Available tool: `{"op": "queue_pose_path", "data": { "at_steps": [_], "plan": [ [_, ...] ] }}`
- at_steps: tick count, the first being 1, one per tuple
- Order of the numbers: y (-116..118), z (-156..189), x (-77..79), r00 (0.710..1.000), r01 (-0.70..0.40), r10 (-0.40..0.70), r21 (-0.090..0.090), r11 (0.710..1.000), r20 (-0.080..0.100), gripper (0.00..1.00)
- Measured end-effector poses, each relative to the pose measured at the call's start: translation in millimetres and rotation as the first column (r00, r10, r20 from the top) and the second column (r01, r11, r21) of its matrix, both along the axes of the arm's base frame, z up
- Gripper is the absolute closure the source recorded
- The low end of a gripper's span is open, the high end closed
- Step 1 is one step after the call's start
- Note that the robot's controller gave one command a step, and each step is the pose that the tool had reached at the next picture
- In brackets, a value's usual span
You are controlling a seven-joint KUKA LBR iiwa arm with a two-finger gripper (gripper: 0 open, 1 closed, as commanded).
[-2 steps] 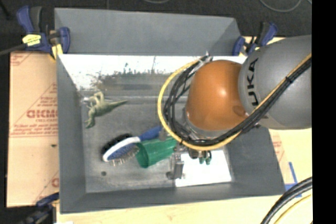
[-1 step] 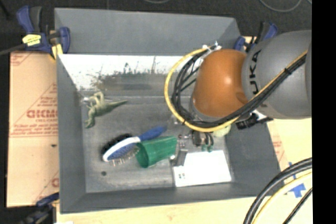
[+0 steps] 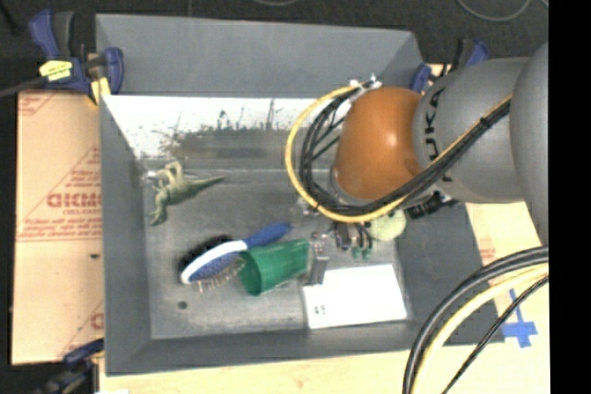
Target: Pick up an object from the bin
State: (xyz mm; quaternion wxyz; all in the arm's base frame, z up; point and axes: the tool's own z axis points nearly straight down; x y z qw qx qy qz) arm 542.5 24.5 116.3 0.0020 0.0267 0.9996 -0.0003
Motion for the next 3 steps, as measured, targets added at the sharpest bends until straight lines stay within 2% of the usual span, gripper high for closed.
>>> {"op": "queue_pose_path", "data": {
  "at_steps": [1, 2, 3],
  "plan": [
    [21.1, -3.6, 14.9, 0.996, -0.090, 0.090, -0.001, 0.996, -0.003, 0.00],
    [31.3, -33.2, 34.8, 0.999, -0.047, 0.047, 0.000, 0.999, 0.003, 0.00],
    [33.9, -39.7, 23.9, 0.994, -0.103, 0.103, -0.006, 0.995, 0.020, 1.00]
  ]
}}
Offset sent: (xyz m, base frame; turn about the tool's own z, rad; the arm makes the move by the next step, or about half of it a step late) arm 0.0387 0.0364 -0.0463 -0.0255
